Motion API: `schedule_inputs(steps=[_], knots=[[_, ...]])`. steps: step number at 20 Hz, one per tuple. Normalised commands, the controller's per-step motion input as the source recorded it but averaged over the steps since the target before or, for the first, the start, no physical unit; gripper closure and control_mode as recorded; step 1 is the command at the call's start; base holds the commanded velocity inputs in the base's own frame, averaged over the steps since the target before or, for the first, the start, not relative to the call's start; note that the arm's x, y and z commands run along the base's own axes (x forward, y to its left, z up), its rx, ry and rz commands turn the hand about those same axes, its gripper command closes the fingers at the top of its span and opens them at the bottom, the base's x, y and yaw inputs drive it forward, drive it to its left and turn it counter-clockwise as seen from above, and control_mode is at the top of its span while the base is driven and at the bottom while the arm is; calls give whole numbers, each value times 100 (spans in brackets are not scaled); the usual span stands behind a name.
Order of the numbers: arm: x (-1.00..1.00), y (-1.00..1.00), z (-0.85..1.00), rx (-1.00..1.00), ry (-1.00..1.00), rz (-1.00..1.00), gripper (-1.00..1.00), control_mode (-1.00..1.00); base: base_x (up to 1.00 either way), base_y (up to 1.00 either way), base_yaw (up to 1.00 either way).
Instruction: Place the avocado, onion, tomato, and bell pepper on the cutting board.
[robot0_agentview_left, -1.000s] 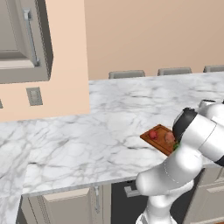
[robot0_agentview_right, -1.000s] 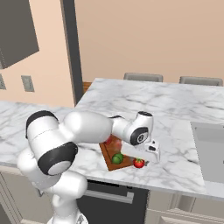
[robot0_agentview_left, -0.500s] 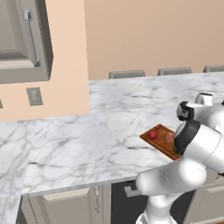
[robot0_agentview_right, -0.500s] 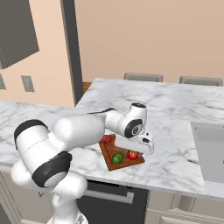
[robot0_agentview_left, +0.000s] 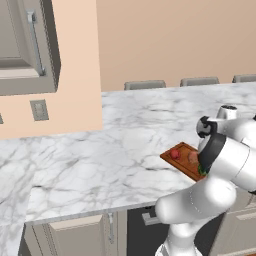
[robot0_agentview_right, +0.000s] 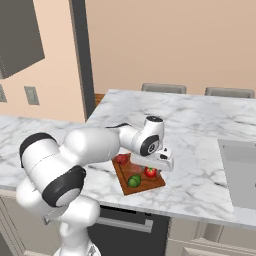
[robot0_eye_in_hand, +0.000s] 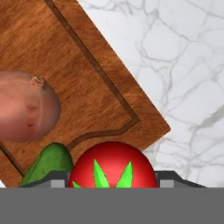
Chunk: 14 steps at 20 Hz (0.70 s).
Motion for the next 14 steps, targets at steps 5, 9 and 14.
schedule_inputs(steps=[5,9,14], knots=[[22,2,-4,0,-1,0,100,-100,0,0,0],[3,0,-17,0,0,0,100,-100,0,0,0],[0,8,-18,0,0,0,100,-100,0,0,0]])
